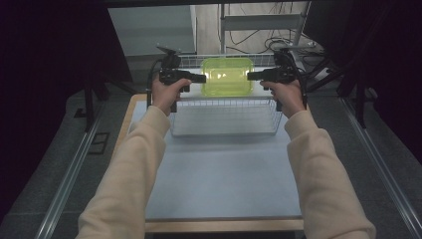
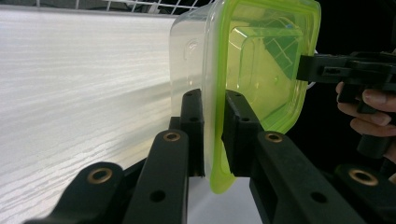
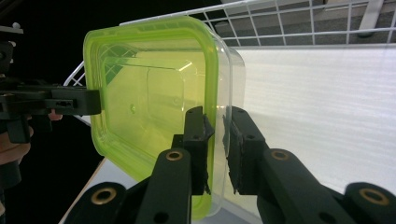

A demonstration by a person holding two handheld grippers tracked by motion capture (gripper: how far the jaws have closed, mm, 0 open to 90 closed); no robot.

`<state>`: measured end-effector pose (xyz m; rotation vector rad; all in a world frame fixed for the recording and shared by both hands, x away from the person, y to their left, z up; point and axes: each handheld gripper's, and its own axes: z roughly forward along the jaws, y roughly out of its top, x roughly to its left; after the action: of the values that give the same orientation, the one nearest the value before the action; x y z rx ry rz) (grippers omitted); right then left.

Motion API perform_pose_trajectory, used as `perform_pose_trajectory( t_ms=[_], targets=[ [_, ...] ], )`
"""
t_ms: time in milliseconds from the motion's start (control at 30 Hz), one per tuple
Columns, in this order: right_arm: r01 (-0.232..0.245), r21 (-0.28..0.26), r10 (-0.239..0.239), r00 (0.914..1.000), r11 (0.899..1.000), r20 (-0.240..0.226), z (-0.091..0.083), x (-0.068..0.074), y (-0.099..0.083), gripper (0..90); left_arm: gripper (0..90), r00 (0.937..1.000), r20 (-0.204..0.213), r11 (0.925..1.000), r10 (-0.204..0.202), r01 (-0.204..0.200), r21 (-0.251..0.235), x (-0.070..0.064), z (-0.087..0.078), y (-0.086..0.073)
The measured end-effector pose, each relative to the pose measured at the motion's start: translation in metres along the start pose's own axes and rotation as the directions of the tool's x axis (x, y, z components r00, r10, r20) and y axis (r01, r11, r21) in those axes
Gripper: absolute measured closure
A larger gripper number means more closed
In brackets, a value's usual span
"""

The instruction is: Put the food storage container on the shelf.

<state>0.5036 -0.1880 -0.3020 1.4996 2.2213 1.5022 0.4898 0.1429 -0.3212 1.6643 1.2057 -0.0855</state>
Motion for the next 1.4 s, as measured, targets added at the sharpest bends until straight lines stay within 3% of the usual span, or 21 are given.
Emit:
perform_pose_trajectory(
  t_ms=[133, 267, 467, 567, 700, 833, 1000, 1200, 1267, 1400],
  targets=[
    [-0.002, -0.001, 0.002, 1.0, 1.0, 0.008, 0.003, -0.002, 0.003, 76.8, 76.9, 0.9996, 0.015, 0.9997, -0.025, 0.025, 0.006, 0.006, 0.005, 0.002],
    [0.008, -0.001, -0.008, 0.9992, 1.0, 0.04, 0.008, -0.001, 0.005, 71.3, 68.7, 0.9994, -0.031, 0.9998, -0.017, 0.018, 0.013, 0.008, 0.011, 0.001],
    [0.029, -0.017, -0.028, 0.9969, 0.999, 0.073, 0.016, -0.004, 0.002, 63.2, 60.8, 0.9989, -0.043, 0.9997, -0.019, 0.019, -0.015, 0.009, 0.015, 0.001],
    [0.015, -0.026, -0.013, 0.9973, 1.0, 0.072, 0.02, -0.006, 0.001, 61.2, 58.7, 0.9991, -0.04, 0.9997, -0.016, 0.015, -0.017, 0.008, 0.018, 0.001],
    [0.024, -0.035, -0.021, 0.9969, 0.999, 0.076, 0.024, -0.006, 0.0, 53.6, 50.1, 0.9993, -0.034, 0.9998, -0.013, 0.013, -0.015, 0.007, 0.021, 0.0],
    [0.076, -0.057, -0.067, 0.9872, 0.995, 0.145, 0.021, -0.003, -0.001, 42.9, 33.7, 0.9988, -0.045, 0.9986, 0.018, -0.02, -0.049, 0.004, 0.02, 0.0],
    [0.108, -0.107, -0.093, 0.9862, 0.988, 0.137, 0.008, 0.0, -0.005, 37.6, 22.2, 0.9986, -0.04, 0.9947, 0.033, -0.037, -0.096, -0.001, 0.01, 0.0],
    [0.141, -0.147, -0.13, 0.9883, 0.979, 0.079, -0.013, 0.004, -0.017, 35.8, 21.5, 0.995, -0.05, 0.988, 0.087, -0.093, -0.123, -0.013, -0.012, -0.007],
    [0.156, -0.146, -0.148, 0.9866, 0.977, 0.069, -0.02, 0.005, -0.024, 35.4, 21.5, 0.9876, -0.085, 0.9817, 0.132, -0.142, -0.127, -0.02, -0.02, -0.015],
    [0.215, -0.097, -0.21, 0.9759, 0.972, 0.062, -0.034, 0.008, -0.047, 35.4, 21.2, 0.9854, -0.054, 0.9768, 0.161, -0.167, -0.133, -0.028, -0.037, -0.035]
  ],
)
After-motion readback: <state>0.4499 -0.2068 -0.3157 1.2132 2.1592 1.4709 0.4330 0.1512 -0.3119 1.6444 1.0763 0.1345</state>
